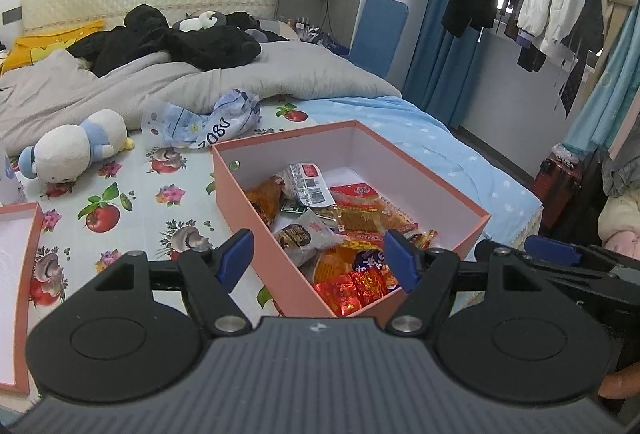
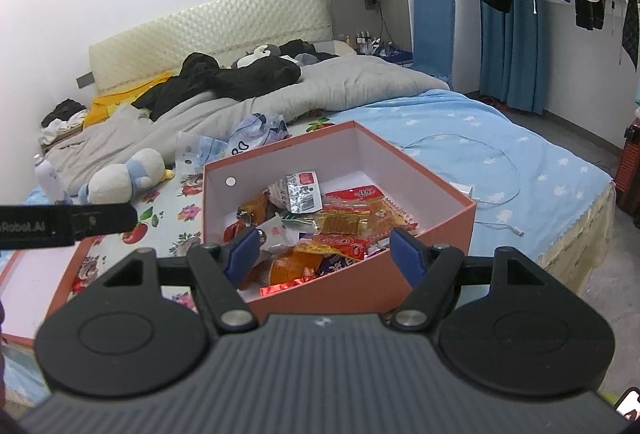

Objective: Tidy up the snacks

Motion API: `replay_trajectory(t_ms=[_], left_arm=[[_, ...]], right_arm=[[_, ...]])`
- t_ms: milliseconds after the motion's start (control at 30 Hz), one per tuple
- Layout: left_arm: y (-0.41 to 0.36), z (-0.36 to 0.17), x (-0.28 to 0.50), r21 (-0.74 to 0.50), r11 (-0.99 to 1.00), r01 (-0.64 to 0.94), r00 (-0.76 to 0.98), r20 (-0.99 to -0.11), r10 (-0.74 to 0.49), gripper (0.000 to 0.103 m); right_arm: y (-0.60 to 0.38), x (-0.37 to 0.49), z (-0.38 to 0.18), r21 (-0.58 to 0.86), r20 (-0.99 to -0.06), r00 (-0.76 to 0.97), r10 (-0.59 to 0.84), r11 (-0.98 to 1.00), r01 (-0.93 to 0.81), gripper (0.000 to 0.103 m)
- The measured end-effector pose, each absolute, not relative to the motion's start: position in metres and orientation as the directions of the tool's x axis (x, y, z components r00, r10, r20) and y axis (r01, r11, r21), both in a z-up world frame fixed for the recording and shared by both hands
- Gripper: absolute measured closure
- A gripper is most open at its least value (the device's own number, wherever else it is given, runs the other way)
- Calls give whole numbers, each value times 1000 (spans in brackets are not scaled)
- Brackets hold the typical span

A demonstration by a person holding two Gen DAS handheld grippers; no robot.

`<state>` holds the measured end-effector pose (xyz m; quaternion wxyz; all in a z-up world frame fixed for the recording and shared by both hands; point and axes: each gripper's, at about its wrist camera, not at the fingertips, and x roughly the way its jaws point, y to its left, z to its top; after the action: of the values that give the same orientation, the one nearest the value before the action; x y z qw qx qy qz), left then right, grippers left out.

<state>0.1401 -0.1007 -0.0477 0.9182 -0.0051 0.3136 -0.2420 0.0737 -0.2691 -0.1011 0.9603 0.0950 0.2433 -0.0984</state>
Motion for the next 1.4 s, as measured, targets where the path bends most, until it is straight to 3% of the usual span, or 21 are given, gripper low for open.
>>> replay_trajectory(t_ms=[833,967,1167,1233,1300,1400], left_arm=[[-95,-52,139,-165,884,437,687,-573,-447,25],[-95,-49,140,-157,891,426,698,-570,-434,11],[-93,-49,144,-146,901,408,704,-579,-412,5],[-92,-49,144,-146,897,416,701,-577,-419,5],[-91,-49,143,-147,898,415,704,-573,-419,5],[-91,-49,142,-144,898,415,708,-568,-418,5]], right_arm=[[-268,73,-101,132,-480,866,-143,964,233,30],[-268,73,-99,132,-472,869,-151,962,239,30],[-272,74,-99,143,-474,868,-150,959,244,30],[-273,75,-99,146,-477,866,-149,958,246,24],[-274,75,-99,152,-472,869,-147,957,245,5],[-273,74,-97,149,-457,876,-156,957,248,0]])
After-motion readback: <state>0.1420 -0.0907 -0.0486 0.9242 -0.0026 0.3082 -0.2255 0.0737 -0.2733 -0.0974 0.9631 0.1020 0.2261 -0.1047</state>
